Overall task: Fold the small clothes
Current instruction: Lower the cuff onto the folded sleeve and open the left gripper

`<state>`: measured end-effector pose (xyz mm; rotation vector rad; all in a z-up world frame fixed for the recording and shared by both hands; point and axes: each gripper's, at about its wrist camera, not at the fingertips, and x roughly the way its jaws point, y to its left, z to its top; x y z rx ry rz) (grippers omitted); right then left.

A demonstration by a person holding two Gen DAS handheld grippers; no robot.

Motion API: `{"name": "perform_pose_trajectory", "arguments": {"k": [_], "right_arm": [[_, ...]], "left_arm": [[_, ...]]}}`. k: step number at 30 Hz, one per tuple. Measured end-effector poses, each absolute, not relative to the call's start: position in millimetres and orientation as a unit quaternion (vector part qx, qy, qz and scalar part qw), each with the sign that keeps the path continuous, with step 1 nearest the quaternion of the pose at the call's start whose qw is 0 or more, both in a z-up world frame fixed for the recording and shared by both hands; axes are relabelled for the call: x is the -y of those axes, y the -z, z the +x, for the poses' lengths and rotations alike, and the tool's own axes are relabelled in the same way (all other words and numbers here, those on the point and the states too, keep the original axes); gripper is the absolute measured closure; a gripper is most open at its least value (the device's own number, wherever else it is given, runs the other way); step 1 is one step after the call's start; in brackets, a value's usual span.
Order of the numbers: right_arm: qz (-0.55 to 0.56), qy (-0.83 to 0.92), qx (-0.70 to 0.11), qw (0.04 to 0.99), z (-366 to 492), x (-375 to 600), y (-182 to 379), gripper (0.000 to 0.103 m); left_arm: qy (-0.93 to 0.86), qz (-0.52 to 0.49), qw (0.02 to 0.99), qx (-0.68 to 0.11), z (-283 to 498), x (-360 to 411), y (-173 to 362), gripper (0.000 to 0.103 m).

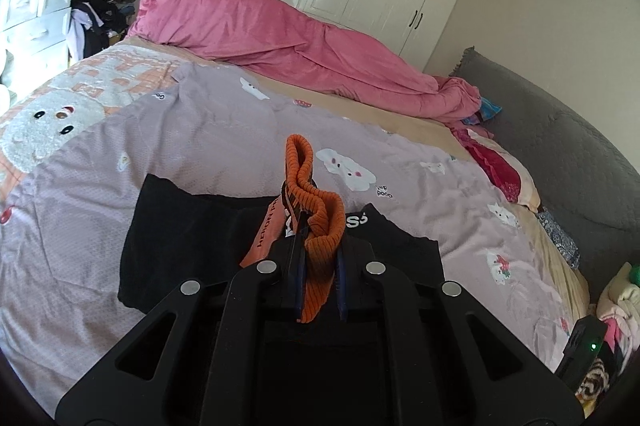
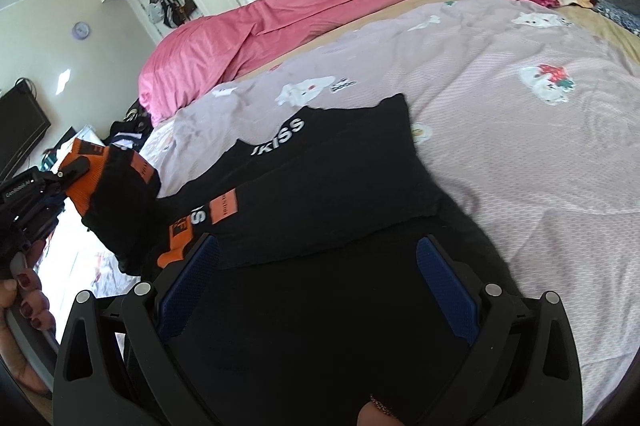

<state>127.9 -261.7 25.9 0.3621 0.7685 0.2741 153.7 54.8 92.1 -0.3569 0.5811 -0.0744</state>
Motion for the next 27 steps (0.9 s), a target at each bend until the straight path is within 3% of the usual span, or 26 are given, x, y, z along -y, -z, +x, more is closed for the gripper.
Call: {"name": "perform_pose_trajectory", "arguments": {"k": [15,16,18,20,23,27], "right_arm": [[0.202,-0.084,-0.366,0.905,127,312,-20,0.004],[0.201,-0.083,-0.364,0.906,127,313,-20,0.004],[0.201,-0.08,-0.363,0.906,127,313,-19,0.004],[0.2,-0.077,-0.365,0.906,128,313,-17,0.004],[0.197,-0.077,-0.371,0.904,131,308,-12,0.004],[0.182,-0.088,-0.385,0.901,137,291,-5,0.004]], "left_arm": [[0.093,-0.146,0.925,-0.338,183,2,-51,0.097],[0.102,-0.146,0.921,-0.345,186,4,-47,0.095],[0.117,-0.147,0.916,-0.356,189,7,-43,0.076],[0.129,-0.15,0.914,-0.355,188,8,-42,0.073],[0.142,-0.149,0.913,-0.352,185,7,-44,0.056],[0.113,-0.123,0.92,-0.354,185,-1,-43,0.05]]}}
